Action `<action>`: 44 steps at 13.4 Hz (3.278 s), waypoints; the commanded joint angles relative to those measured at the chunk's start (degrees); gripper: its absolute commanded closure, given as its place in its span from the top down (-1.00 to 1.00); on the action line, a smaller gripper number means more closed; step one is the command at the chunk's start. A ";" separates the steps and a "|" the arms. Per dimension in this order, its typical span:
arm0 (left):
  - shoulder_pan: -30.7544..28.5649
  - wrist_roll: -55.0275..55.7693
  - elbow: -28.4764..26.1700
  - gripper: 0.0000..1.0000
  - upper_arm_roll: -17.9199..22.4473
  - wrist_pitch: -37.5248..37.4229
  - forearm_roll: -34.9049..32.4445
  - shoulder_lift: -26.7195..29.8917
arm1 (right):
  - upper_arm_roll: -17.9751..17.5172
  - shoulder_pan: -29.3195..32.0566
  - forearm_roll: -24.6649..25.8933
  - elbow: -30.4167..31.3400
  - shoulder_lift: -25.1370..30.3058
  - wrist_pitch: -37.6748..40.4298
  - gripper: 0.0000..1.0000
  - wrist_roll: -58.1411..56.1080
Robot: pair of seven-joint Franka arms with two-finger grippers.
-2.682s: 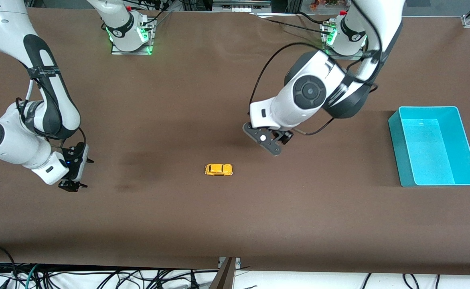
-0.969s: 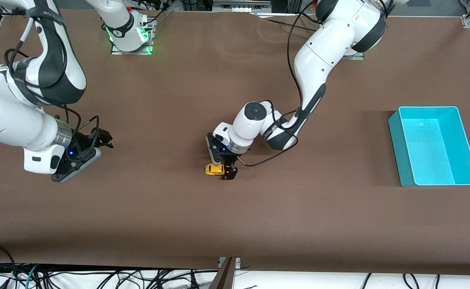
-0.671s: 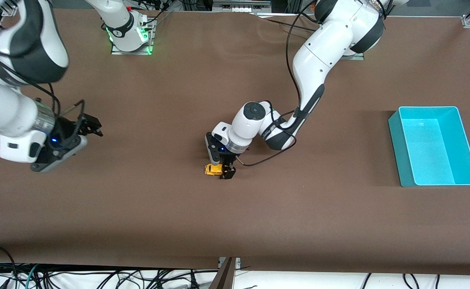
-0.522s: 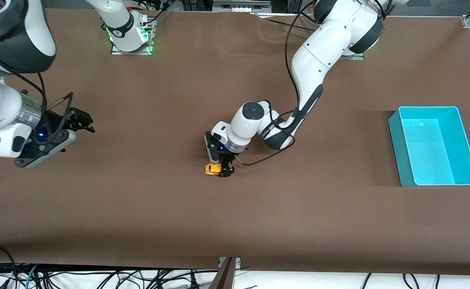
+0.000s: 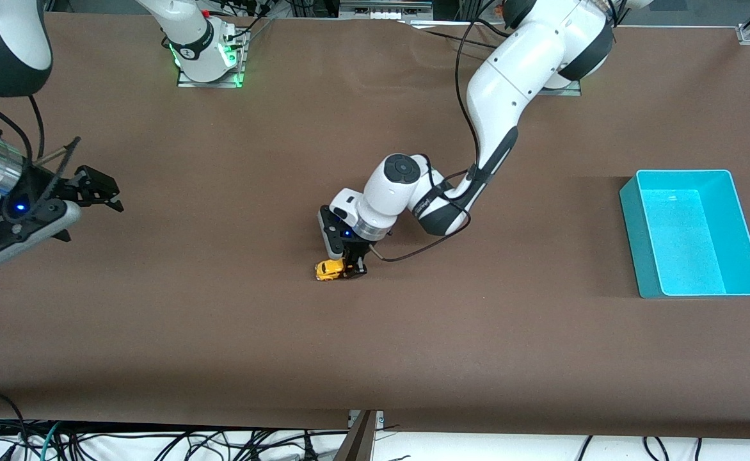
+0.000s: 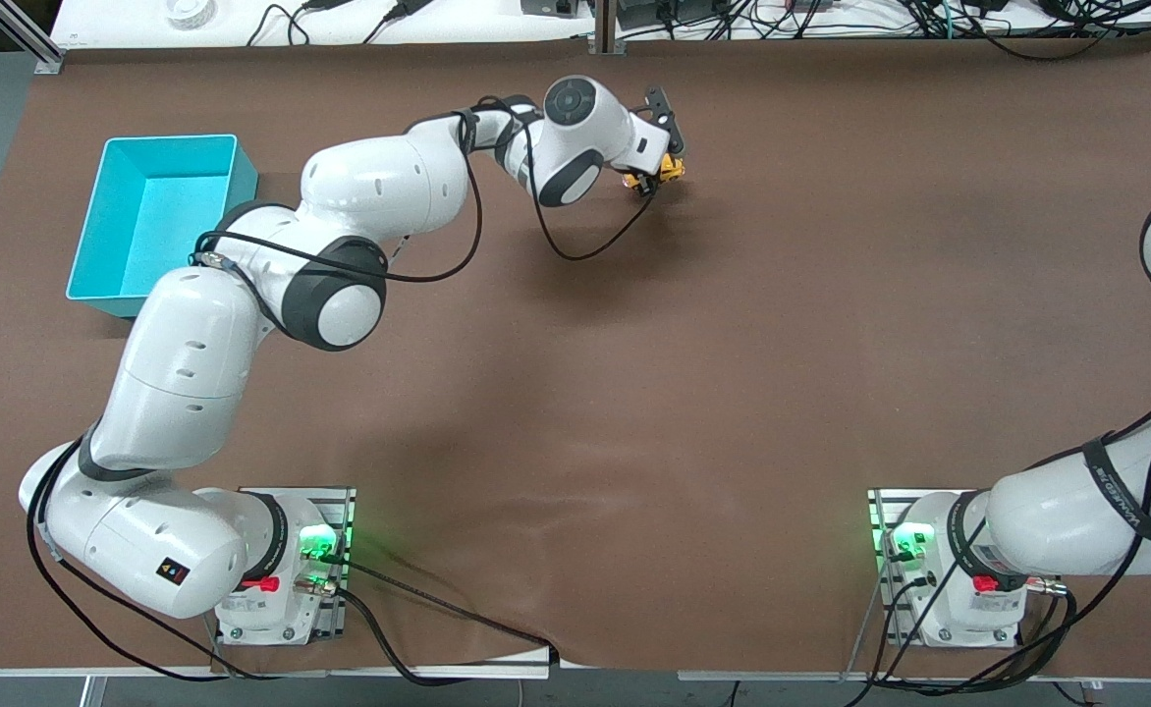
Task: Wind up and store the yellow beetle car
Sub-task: 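Carry the car into the blue tray with the left gripper while the right gripper retracts, then open the left gripper to release the car in the tray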
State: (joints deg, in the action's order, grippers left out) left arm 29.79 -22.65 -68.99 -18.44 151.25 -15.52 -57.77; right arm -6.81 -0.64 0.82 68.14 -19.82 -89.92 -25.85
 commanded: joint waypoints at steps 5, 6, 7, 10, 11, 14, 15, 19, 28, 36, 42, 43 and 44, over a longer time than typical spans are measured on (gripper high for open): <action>-2.72 0.24 -2.29 -0.90 -0.19 -31.59 9.28 15.48 | -0.83 -0.06 2.69 2.50 4.86 2.29 0.99 13.27; -3.85 -0.20 -2.29 -0.90 -0.19 -35.80 10.59 16.97 | -0.83 0.11 2.43 4.52 6.18 2.29 0.99 14.59; -5.61 -0.99 -2.29 -0.90 -0.19 -39.41 11.82 18.47 | -0.83 0.20 2.26 5.93 7.06 2.29 0.99 15.47; -12.37 -12.37 -2.47 -1.00 -0.19 -48.04 16.38 20.94 | -0.83 -0.67 1.82 6.91 8.56 4.83 0.99 18.10; -15.35 -16.07 -2.47 -1.00 -0.19 -50.59 17.53 21.29 | -0.75 -0.85 1.55 6.91 8.57 4.93 0.99 20.38; -25.28 -28.72 -2.47 -1.00 -0.11 -59.02 17.72 22.70 | 0.39 -0.85 -0.11 7.61 8.57 5.72 0.99 20.93; -29.14 -33.38 -2.56 -1.00 -0.02 -61.49 17.63 23.13 | 1.18 -0.85 -0.12 7.96 8.57 5.89 0.99 20.93; -43.65 -51.58 -4.22 -1.00 -0.02 -63.18 17.89 22.53 | 3.99 -0.85 -0.12 9.11 9.36 9.84 0.99 21.63; -63.70 -82.78 -8.88 -1.00 2.88 -63.71 16.58 19.54 | 9.45 -1.47 -2.32 11.13 9.88 9.76 0.99 21.72; -71.89 -93.10 -18.72 -0.94 3.15 -46.68 14.82 17.25 | 9.45 -0.85 -1.61 10.78 8.30 9.24 1.00 23.30; -71.55 -91.88 -21.10 1.00 2.71 -46.46 15.35 20.48 | 9.36 -1.12 -1.88 10.69 8.21 9.15 0.99 23.13; -71.37 -90.66 -20.75 1.00 2.53 -48.31 15.17 22.33 | 9.36 -1.12 -1.88 10.61 8.13 9.15 0.99 23.13; -71.19 -88.82 -20.58 1.00 2.18 -50.94 15.09 24.52 | 9.36 -1.12 -1.88 10.61 8.13 9.15 0.99 23.13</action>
State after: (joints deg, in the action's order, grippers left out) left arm -41.63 -112.48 -88.36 -15.82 104.22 0.14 -38.98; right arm 2.54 -1.67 -0.59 78.03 -12.40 -80.46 -3.04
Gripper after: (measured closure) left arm 0.044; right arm 0.000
